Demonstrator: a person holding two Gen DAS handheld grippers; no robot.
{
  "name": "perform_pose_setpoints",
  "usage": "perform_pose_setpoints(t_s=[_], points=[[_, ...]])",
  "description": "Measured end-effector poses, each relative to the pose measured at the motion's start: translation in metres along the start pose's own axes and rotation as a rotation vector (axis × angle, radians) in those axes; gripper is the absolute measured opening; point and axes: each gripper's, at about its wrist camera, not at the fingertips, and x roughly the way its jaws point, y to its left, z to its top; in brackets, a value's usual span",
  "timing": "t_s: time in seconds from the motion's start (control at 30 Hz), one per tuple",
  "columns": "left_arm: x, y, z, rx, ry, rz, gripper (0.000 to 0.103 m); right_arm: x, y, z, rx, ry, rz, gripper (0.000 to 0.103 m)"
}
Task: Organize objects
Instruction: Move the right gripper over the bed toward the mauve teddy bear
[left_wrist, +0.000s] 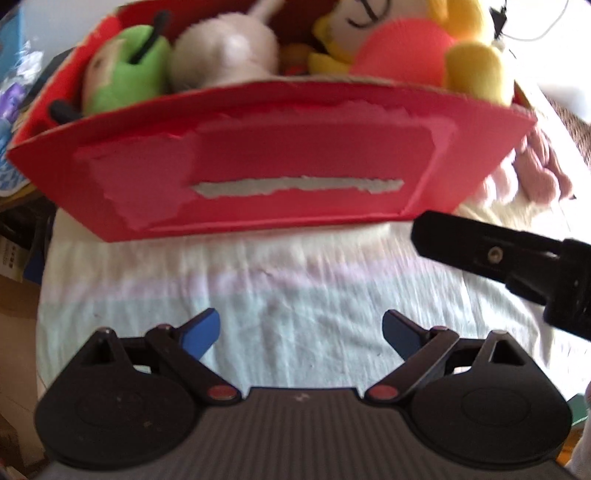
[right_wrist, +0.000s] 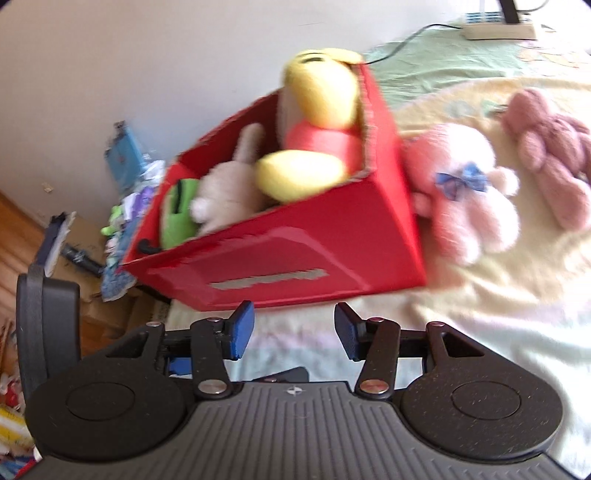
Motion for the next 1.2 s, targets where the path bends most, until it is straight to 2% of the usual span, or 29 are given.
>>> perform_pose_setpoints(t_s=[0.17, 0.5, 0.67, 0.87, 1.2], points=[[0.011, -0.01, 0.004, 0.03, 0.028, 0.004, 0.095, -0.005, -0.018, -0.007, 0.068, -0.006, -0.055, 0.053], [0.021, -0.031, 0.007, 0.078, 0.049, 0.044, 0.095, -0.005, -0.033, -0.015, 0.139, 0.005, -0.075, 0.054], [0.024, -0.037, 0.005, 0.082, 0.051, 0.048, 0.095, -0.004, -0.032, -0.016, 0.12, 0.021, -0.079, 0.054], [0.022, -0.052, 0.008, 0.101, 0.04, 0.057, 0.095, -0.008, -0.034, -0.015, 0.062, -0.002, -0.172, 0.054], [0.017, -0.098, 0.012, 0.141, 0.022, 0.039, 0.095, -0.023, -0.066, -0.005, 0.068, -0.002, -0.177, 0.054]])
